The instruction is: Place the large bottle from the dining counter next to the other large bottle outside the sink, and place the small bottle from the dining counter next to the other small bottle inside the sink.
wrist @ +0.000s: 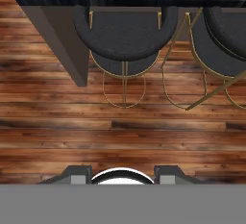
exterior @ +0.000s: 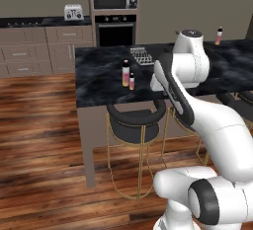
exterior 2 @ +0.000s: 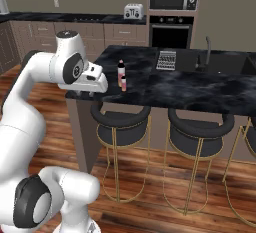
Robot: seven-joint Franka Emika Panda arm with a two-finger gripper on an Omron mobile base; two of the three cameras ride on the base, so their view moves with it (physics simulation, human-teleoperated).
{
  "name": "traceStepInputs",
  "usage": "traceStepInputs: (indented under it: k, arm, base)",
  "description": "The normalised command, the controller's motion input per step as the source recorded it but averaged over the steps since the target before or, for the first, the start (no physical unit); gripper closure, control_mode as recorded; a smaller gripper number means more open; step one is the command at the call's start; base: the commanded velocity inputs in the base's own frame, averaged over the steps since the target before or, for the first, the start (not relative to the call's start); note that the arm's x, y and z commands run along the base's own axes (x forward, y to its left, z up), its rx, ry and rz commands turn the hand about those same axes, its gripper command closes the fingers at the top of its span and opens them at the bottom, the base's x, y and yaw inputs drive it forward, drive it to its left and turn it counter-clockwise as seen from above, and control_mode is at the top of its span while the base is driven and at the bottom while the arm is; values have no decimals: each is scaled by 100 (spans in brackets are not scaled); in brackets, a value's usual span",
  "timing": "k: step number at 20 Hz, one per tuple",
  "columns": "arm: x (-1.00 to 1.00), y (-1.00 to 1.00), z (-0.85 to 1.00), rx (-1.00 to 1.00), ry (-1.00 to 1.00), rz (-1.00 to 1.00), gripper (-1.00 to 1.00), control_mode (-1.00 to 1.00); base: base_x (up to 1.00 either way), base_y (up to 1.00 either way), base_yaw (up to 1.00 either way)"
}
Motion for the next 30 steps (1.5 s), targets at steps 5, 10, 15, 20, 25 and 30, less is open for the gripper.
traceStepInputs:
  k: [5, 10, 15, 20, 25, 30]
  arm:
    - [-8, 0, 0, 0, -1, 0, -100, -100]
    - [-19, 0, 0, 0, -5, 0, -100, -100]
    - [-30, 0, 0, 0, -8, 0, -100, -100]
    - [-33, 0, 0, 0, -11, 0, -100, -100]
    - [-32, 0, 0, 0, -10, 0, -100, -100]
    - [-30, 0, 0, 0, -9, 0, -100, -100]
  base:
    - [0, 0, 0]
    - [0, 0, 0]
    - [0, 0, 0]
    - [0, 0, 0]
    - [0, 0, 0]
    - [0, 0, 0]
